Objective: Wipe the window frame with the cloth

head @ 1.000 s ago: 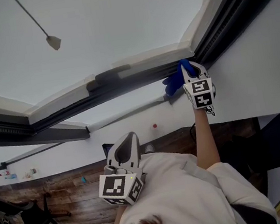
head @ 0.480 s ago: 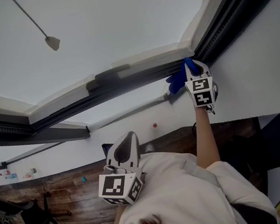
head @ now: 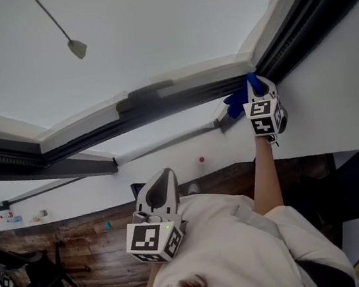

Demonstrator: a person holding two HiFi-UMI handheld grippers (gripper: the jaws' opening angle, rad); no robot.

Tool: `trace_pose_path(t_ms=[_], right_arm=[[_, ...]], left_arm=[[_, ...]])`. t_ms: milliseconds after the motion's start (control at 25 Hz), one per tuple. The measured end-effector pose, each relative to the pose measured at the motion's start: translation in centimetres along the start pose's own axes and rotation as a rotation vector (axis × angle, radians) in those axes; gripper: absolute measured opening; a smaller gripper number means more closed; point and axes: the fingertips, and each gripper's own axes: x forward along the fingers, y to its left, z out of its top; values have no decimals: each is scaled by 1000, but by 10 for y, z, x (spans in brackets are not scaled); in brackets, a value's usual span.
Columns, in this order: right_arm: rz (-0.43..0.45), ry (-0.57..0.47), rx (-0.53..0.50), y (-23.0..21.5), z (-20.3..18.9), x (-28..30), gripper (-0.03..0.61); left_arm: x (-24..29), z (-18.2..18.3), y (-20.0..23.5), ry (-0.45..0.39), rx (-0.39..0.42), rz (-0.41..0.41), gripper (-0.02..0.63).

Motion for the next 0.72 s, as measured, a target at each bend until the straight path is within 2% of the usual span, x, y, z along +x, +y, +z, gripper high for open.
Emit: trace_pose_path(t_ms=[240,320,360,480,520,560,720], right_arm=[[-6,22,17,-1,-2,2,48],[11,6,102,-3,-3,2,48],[32,-13,176,-4,-4,1,48],[156,-112,464,4,5,-9,49],[207,-150,520,14,15,-16,48],[255,-185,536,28,28,-23,49],[429,-294,454,104,94,-51,48]], left_arm=[[-8,-2,6,2,-13,7,5],[-12,-4,7,6,-18,4,5],[-14,-5,8,9,-20,2,5],[-20,-11,10,24,-27,-5,5],[-21,-14,10,31,-28,-11,5],[-23,-16,10,37,-29,-18,5],[-30,-17,9,43,-21,-50,5]])
